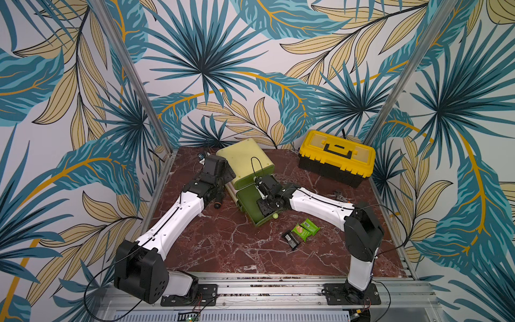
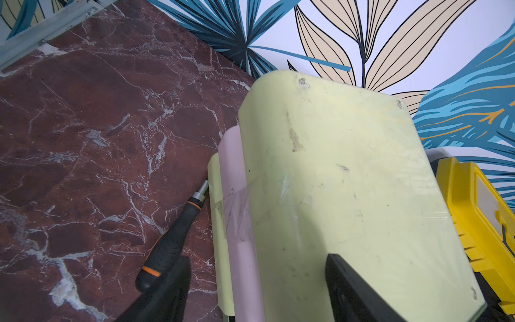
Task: Take the cookies out of the drawer
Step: Pick up the cookie from the drawer.
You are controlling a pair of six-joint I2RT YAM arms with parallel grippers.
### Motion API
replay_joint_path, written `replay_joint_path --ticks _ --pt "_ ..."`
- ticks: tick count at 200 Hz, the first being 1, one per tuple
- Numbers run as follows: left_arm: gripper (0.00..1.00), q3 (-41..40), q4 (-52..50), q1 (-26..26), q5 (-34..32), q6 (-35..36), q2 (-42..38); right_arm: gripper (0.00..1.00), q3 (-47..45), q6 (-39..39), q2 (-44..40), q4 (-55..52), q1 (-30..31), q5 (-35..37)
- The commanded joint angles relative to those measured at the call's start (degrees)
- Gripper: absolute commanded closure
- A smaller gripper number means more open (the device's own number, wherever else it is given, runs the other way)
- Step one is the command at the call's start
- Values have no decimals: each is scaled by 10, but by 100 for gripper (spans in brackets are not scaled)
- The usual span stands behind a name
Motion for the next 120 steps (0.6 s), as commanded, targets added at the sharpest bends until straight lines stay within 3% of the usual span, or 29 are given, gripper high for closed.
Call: replay_joint_path --ticks 1,70,120 --pt "20 -16 -26 3 -3 7 -9 56 -25 -2 -46 34 1 -2" --pt "20 -16 -27 3 -2 8 -8 56 -76 -5 -130 82 1 -4" --pt "20 -17 -24 4 0 7 -7 56 -158 10 -226 59 1 -8"
